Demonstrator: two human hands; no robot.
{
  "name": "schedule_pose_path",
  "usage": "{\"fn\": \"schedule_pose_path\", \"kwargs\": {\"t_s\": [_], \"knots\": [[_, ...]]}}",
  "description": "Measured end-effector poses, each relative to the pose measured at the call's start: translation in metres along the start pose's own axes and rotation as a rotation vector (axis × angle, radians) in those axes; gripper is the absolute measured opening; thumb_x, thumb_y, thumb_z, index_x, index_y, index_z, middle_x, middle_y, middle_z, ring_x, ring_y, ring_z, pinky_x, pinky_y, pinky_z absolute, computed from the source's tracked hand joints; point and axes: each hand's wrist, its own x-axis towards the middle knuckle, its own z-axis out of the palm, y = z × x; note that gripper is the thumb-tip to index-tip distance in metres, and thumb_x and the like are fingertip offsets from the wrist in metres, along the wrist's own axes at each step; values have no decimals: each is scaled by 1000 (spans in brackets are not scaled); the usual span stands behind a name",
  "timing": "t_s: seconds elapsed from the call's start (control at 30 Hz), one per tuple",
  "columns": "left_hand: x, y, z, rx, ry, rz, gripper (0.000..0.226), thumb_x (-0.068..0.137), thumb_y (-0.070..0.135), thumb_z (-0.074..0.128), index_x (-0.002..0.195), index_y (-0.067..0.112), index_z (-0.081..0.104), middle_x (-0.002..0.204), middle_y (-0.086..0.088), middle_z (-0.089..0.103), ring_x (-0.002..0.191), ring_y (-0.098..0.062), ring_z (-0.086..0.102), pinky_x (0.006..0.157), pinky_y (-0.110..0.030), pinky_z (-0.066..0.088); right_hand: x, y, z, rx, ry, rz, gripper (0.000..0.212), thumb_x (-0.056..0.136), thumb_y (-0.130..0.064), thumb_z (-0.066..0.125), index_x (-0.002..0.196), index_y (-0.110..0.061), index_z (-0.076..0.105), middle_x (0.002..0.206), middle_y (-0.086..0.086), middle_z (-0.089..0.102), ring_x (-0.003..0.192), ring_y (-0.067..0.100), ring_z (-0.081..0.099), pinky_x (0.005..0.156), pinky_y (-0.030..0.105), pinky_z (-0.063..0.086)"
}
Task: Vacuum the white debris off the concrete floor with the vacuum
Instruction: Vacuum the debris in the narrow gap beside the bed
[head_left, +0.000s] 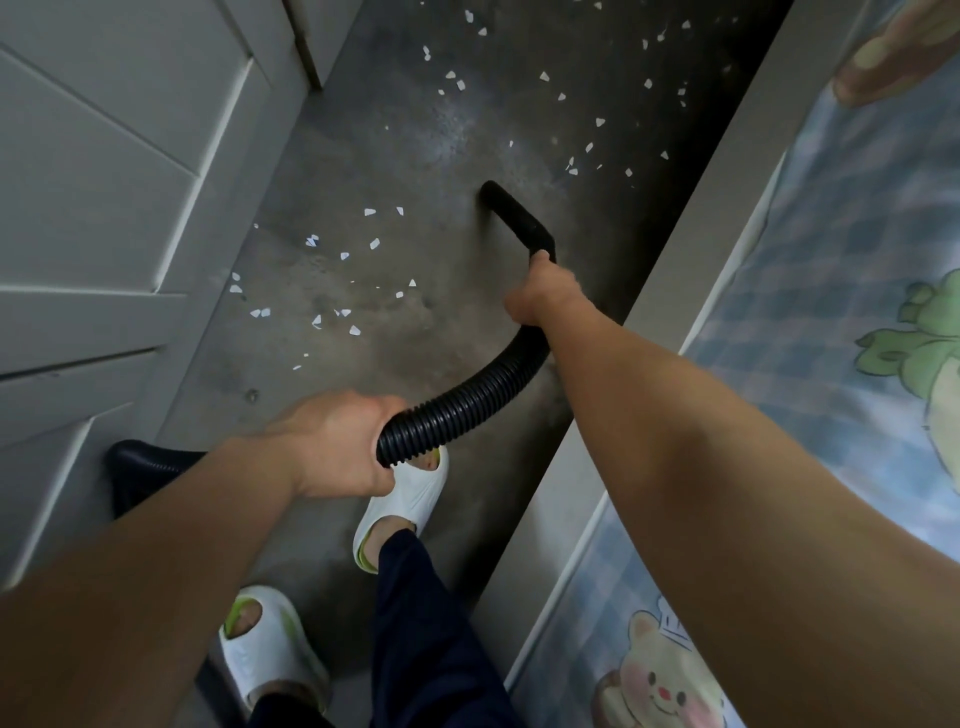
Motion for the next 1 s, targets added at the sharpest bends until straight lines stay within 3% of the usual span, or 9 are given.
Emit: {"fn": "schedule_pose_path", "kwargs": {"t_s": [0.23, 0.4, 0.57, 0.73, 0.9, 1.0], "knots": [[-1, 4, 0, 17, -21, 25, 29, 60, 29, 67, 72, 32, 40, 66, 8, 52, 58, -6, 49, 49, -24, 33, -19, 43, 10, -32, -53, 99, 82, 93, -17, 49, 157, -20, -2, 147, 21, 34, 124, 38, 48, 98, 44, 48], [-18, 7, 11, 49, -222, -9, 29, 52, 47, 66, 68, 31, 47, 68, 9, 55, 62, -8, 54, 55, -25, 42, -35, 32, 27, -166, -88, -77, 83, 90, -20, 53, 156, -24, 4, 139, 20, 41, 118, 38, 51, 97, 46, 49], [-37, 4, 18, -34, -279, -46, 56, 29, 64, 47, 69, 26, 55, 68, 6, 62, 64, -15, 60, 58, -27, 45, -48, 11, 36, -318, -120, -178, 78, 89, -20, 54, 155, -21, 12, 133, 18, 46, 114, 35, 53, 90, 42, 50], [-59, -5, 33, -66, -284, -30, 31, 46, 48, 65, 65, 26, 56, 64, 3, 64, 57, -16, 59, 50, -24, 42, -74, 9, 55, -396, -136, -226, 77, 88, -19, 53, 155, -23, 15, 129, 15, 51, 109, 31, 56, 92, 42, 51], [-84, -16, 41, -56, -245, -34, 41, 34, 58, 59, 62, 28, 56, 57, 7, 60, 48, -11, 54, 43, -21, 34, -96, 3, 82, -432, -151, -242, 77, 88, -18, 53, 155, -24, 16, 122, 13, 53, 100, 29, 56, 85, 38, 51], [-103, -27, 52, -11, -225, -40, 29, 45, 48, 69, 59, 27, 55, 55, 8, 56, 48, -10, 53, 44, -21, 34, -109, -5, 107, -462, -172, -278, 79, 88, -17, 52, 156, -24, 12, 125, 14, 53, 103, 30, 57, 86, 38, 50]]}}
